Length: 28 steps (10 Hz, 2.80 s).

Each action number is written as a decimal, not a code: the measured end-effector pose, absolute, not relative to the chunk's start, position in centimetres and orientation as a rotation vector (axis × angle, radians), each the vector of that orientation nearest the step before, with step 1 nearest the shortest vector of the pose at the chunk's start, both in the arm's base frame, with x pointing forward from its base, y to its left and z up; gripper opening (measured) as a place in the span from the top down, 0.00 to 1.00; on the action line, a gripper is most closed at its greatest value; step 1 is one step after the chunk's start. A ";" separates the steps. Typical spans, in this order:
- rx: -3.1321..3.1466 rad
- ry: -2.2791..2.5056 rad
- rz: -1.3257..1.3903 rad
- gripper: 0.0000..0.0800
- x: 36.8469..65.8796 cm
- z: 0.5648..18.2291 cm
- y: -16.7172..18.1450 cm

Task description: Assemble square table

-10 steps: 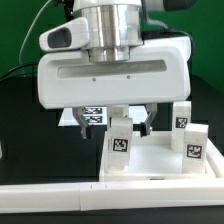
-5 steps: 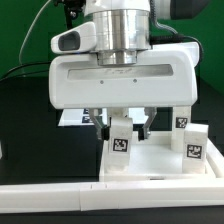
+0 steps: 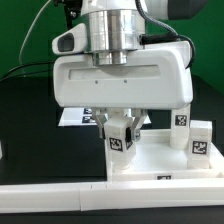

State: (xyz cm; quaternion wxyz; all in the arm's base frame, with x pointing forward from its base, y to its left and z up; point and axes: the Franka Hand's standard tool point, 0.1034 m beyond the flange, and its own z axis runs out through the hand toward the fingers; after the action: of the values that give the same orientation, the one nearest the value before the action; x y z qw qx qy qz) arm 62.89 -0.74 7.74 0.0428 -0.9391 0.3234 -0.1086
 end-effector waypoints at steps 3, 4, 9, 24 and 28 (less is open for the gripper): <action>-2.755 1.241 -0.317 0.64 62.8 7.7 -1.1; -2.713 1.321 -0.312 0.64 62.8 7.7 -1.1; -2.530 1.600 -0.272 0.64 64.1 7.5 -1.2; -2.899 0.898 -0.300 0.19 64.4 8.3 -0.9; -3.058 0.194 -0.261 0.19 63.5 9.6 -1.8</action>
Offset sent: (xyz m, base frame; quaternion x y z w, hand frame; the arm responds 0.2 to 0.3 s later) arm 0.0000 0.0000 0.0000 0.0000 0.0000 0.1938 0.9810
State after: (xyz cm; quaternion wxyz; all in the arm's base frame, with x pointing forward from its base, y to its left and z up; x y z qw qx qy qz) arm 63.52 -1.80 9.55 0.0331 -0.9938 0.0629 -0.0849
